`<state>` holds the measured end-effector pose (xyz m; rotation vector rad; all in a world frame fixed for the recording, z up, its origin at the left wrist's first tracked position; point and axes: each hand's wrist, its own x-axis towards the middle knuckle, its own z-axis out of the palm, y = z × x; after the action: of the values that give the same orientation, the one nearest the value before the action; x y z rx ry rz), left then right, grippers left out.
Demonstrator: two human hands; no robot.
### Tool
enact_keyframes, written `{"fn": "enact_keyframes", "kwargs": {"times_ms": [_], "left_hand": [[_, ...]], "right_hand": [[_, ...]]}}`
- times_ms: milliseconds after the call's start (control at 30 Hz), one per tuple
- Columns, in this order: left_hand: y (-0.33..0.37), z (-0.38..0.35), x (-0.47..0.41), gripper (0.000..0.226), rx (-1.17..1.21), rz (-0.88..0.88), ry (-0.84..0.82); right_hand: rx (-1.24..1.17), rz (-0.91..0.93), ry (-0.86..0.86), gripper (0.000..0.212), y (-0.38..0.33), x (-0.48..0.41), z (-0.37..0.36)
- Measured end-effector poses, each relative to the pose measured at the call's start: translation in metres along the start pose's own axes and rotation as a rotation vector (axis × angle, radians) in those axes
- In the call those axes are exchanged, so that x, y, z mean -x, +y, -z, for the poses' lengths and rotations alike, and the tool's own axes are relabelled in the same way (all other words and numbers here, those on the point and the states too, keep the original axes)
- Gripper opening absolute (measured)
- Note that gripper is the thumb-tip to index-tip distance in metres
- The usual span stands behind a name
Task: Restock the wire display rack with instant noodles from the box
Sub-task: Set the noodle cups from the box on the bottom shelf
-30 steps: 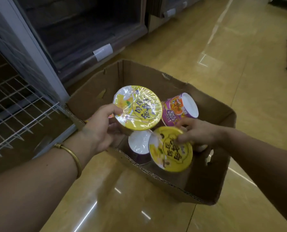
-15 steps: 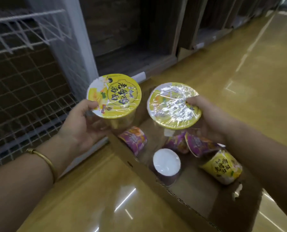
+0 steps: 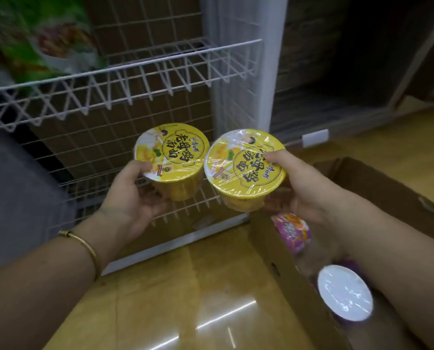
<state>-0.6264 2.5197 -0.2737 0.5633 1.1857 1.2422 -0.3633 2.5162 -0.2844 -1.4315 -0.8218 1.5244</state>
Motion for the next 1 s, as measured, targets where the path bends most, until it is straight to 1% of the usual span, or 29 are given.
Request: {"fn": "enact_keyframes", "kwargs": {"times_ms": [67,100,200,300,500,567,700,800,900,1000], "left_hand": [[0.007,0.007,0.002,0.027,0.005,-0.013,0.05],[0.009,0.009,0.003,0.026,0.005,-0.016,0.076],[0.019,0.013,0.01,0.024,-0.025,-0.019,0.149],[0.026,0.015,0.008,0.021,-0.028,-0.01,0.17],[0.026,0.024,-0.024,0.019,-0.006,0.002,0.135],[0.022,0.029,-0.039,0.018,0.002,0.008,0.122],[0.015,0.039,-0.07,0.022,0.0,0.021,0.09],[0.01,0.045,-0.094,0.027,-0.005,0.048,0.071],[0.004,0.048,-0.12,0.017,0.001,0.068,0.061],[-0.002,0.048,-0.143,0.014,0.007,0.093,0.067]], "right_hand": [[-0.009,-0.026,-0.031,0.026,0.002,-0.009,-0.016],[-0.018,-0.039,-0.044,0.026,0.002,-0.012,-0.022],[-0.044,-0.08,-0.071,0.028,0.002,-0.018,-0.037],[-0.089,-0.119,-0.078,0.032,0.001,-0.019,-0.045],[-0.151,-0.128,-0.052,0.028,0.002,-0.026,-0.055],[-0.14,-0.112,-0.048,0.032,0.005,-0.032,-0.058],[-0.111,-0.091,-0.03,0.046,0.014,-0.048,-0.064],[-0.085,-0.084,-0.009,0.047,0.016,-0.061,-0.072],[-0.056,-0.091,0.005,0.044,0.016,-0.074,-0.081],[-0.035,-0.091,0.031,0.056,0.018,-0.091,-0.092]]}}
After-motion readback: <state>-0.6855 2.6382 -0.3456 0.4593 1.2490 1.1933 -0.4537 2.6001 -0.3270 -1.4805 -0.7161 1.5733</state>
